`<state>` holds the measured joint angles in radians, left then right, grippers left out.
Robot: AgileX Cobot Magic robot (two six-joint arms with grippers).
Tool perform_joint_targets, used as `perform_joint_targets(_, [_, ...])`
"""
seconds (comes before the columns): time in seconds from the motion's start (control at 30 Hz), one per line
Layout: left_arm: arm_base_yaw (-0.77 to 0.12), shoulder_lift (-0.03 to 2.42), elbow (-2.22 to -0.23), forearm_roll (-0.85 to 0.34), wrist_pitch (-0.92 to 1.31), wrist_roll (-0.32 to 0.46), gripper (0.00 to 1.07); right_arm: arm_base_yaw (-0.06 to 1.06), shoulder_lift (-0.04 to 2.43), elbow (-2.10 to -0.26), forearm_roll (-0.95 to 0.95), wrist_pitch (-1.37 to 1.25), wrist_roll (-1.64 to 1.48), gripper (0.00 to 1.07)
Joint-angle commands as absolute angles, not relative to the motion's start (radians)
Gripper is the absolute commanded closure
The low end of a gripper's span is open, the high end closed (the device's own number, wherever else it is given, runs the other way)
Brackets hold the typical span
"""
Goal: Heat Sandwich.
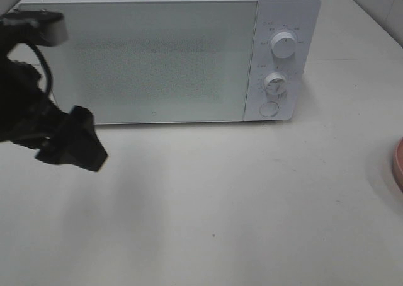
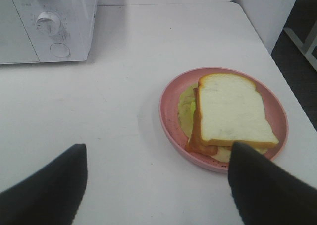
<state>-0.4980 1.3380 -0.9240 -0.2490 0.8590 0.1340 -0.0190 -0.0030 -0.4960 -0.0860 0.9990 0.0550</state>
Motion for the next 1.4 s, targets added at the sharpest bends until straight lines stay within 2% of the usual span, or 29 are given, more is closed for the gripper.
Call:
perform_joint_targets(0.03, [-0.39,1.268,-0.923,-0.223,0.937,0.124,0.09,-0.024,-0.032,-0.496,-0.089,0.998,0.05,0.32])
perform_joint_targets(0.07, [-0.39,1.268,-0.923,-0.223,0.937,0.124,0.09,-0.024,-0.032,-0.496,-0.089,0.998,0.05,0.32])
perform_joint_targets(0.13, [-0.278,1.207,-0.923,-0.192,0.997,0.124,0.09,-0.024,-0.032,-0.496,-0.089,0.998,0.05,0.32])
perform_joint_targets(0.23, [-0.209,1.161,-0.923,-0.166,1.03,0.124,0.09,-0.024,-0.032,-0.496,-0.089,0.998,0.05,0.32])
perform_joint_targets(0.27, [-0.136,1.117,-0.923,-0.143,1.058,0.124,0.09,-0.024,-0.032,-0.496,-0.089,0.998,0.05,0.32])
perform_joint_targets(0.3, [-0.103,1.091,-0.923,-0.133,1.073,0.123,0.09,-0.024,-0.032,-0.496,-0.089,0.998,0.05,0.32])
perform_joint_targets(0.47, [-0.009,0.965,-0.923,-0.136,1.123,0.106,0.09,-0.024,-0.032,-0.496,-0.089,0.998,0.05,0.32])
perform_joint_targets(0.8, [0.001,0.772,-0.915,-0.101,1.235,0.093,0.09,-0.024,-0.032,-0.496,-0.089,0.998,0.05,0.32])
perform_joint_targets(1.23, [0.001,0.409,-0.555,-0.109,1.184,0.079,0.09,-0.024,-0.032,-0.496,-0.089,0.998,0.05,0.32])
perform_joint_targets(1.4, [0.001,0.267,-0.552,-0.09,1.151,0.075,0.09,-0.024,-0.032,-0.496,-0.089,0.998,0.05,0.32])
